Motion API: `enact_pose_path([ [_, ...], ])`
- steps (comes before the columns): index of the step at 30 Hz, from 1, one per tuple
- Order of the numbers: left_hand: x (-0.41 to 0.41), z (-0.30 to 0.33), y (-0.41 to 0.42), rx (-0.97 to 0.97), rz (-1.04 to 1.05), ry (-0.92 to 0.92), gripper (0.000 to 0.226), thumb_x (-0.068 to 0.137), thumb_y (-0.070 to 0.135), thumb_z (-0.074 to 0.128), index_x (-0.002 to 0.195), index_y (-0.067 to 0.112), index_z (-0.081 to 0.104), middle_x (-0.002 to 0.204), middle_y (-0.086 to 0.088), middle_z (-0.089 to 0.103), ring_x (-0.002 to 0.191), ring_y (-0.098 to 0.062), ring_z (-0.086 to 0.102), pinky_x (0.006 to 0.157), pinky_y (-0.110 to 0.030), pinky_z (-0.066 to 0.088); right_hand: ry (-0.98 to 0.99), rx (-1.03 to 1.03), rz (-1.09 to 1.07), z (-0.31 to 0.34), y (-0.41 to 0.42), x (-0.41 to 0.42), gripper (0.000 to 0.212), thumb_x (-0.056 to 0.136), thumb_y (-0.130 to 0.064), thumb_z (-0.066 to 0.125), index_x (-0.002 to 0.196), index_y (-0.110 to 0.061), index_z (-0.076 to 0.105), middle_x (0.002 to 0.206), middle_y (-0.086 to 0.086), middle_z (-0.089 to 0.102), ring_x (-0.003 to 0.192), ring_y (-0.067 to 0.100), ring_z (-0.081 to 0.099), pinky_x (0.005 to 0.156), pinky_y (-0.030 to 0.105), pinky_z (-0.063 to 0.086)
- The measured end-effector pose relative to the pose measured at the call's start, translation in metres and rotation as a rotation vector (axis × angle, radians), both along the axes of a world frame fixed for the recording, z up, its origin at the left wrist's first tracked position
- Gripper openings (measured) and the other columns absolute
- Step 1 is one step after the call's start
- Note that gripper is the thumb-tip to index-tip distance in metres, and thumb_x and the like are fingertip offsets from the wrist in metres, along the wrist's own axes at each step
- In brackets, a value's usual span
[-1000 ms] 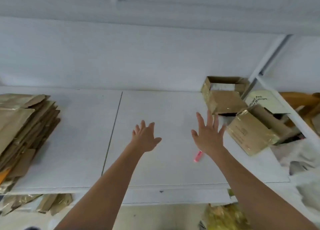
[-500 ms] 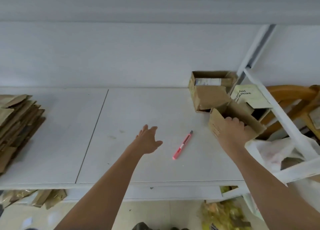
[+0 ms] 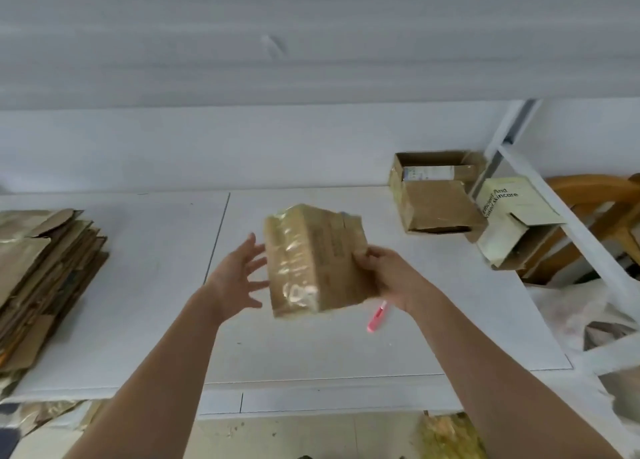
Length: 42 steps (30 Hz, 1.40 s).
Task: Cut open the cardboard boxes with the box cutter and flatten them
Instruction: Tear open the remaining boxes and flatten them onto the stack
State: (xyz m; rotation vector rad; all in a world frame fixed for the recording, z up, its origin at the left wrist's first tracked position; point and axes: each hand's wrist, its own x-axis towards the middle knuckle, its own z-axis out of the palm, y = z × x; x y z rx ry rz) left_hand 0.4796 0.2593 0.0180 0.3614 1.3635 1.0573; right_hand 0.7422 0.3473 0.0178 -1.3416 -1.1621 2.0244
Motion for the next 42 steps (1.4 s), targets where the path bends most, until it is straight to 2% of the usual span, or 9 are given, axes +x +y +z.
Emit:
enact_pose_path([
  [4,0.011,-0.007,-0.017,-0.008,-0.212,0.057,0.045,0.088,0.052,0.061,0.128,0.032,0.062,0.129,0.001,0.064,0.113,-0.032,0.064,0.100,-0.056,0.047,-0.264,-0.188,-0.047,-0.059,-0.026,-0.032,0.018,0.096,-0.007,0.058,0.107,0.005,0.066,0.102,0.022,0.071,0.090,0.038,0.071,0.079,0.052,0.059],
  [7,0.018,-0.008,-0.020,0.025,-0.237,0.255,0.040,0.091,0.036,0.067,0.131,0.034,0.058,0.125,0.003,0.064,0.108,-0.026,0.065,0.096,-0.043,0.050,-0.180,-0.232,-0.177,-0.078,-0.039,-0.053,0.028,0.098,-0.003,0.036,0.095,0.003,0.063,0.088,0.018,0.066,0.079,0.033,0.067,0.074,0.044,0.060],
  [11,0.017,-0.010,-0.017,-0.008,-0.139,0.381,0.065,0.084,0.050,0.068,0.141,0.031,0.044,0.120,-0.003,0.059,0.099,-0.024,0.065,0.080,-0.032,0.056,-0.409,0.080,-0.104,-0.092,-0.033,-0.067,0.034,0.090,0.008,0.037,0.072,0.003,0.065,0.079,0.017,0.065,0.078,0.030,0.065,0.068,0.038,0.052],
  [16,0.024,-0.020,-0.014,-0.013,-0.224,0.508,0.090,0.077,0.058,0.072,0.151,0.039,0.025,0.127,0.001,0.053,0.096,-0.020,0.065,0.073,-0.029,0.054,-0.823,0.503,0.200,-0.096,-0.023,-0.049,0.017,0.096,-0.007,0.049,0.095,-0.014,0.065,0.095,0.004,0.063,0.091,0.022,0.062,0.072,0.031,0.047],
  [19,0.025,-0.026,-0.014,-0.014,-0.200,0.469,0.077,0.088,0.044,0.069,0.148,0.054,0.021,0.114,0.014,0.063,0.091,-0.019,0.068,0.077,-0.036,0.059,-1.149,0.660,0.267,-0.103,-0.015,-0.015,0.052,0.096,-0.002,0.052,0.142,-0.025,0.045,0.144,0.013,0.041,0.144,0.031,0.030,0.094,0.037,0.048],
  [23,0.027,-0.022,-0.009,0.039,-0.231,0.466,0.068,0.096,0.029,0.062,0.141,0.062,0.024,0.088,0.033,0.065,0.067,-0.008,0.071,0.053,-0.023,0.055,-1.263,0.632,0.466,-0.106,-0.008,0.023,0.093,0.075,0.001,0.078,0.149,-0.034,0.033,0.157,0.018,0.016,0.146,0.030,0.020,0.095,0.035,0.051],
  [27,0.034,-0.016,-0.003,-0.025,-0.215,0.502,0.046,0.096,0.025,0.060,0.129,0.050,0.042,0.094,0.014,0.071,0.059,-0.013,0.069,0.056,-0.028,0.057,-1.011,0.805,0.355,-0.108,-0.001,0.040,0.043,0.088,0.003,0.060,0.128,-0.013,0.063,0.117,0.009,0.047,0.120,0.026,0.040,0.087,0.025,0.044],
  [35,0.078,-0.018,-0.011,-0.140,-0.270,0.507,0.031,0.100,0.045,0.049,0.126,0.029,0.045,0.118,-0.006,0.056,0.067,-0.031,0.073,0.063,-0.038,0.062,-1.397,1.119,0.633,-0.097,0.006,0.068,0.027,0.091,-0.005,0.054,0.110,-0.021,0.063,0.108,-0.003,0.055,0.106,0.018,0.052,0.063,0.026,0.037],
  [42,0.105,-0.028,-0.015,-0.138,-0.014,0.515,0.031,0.098,0.042,0.054,0.124,0.026,0.047,0.110,-0.006,0.053,0.063,-0.037,0.071,0.050,-0.040,0.059,-1.315,1.145,0.268,-0.075,0.029,0.085,0.009,0.094,-0.023,0.050,0.100,-0.017,0.050,0.088,0.000,0.056,0.076,0.021,0.059,0.056,0.028,0.036],
])
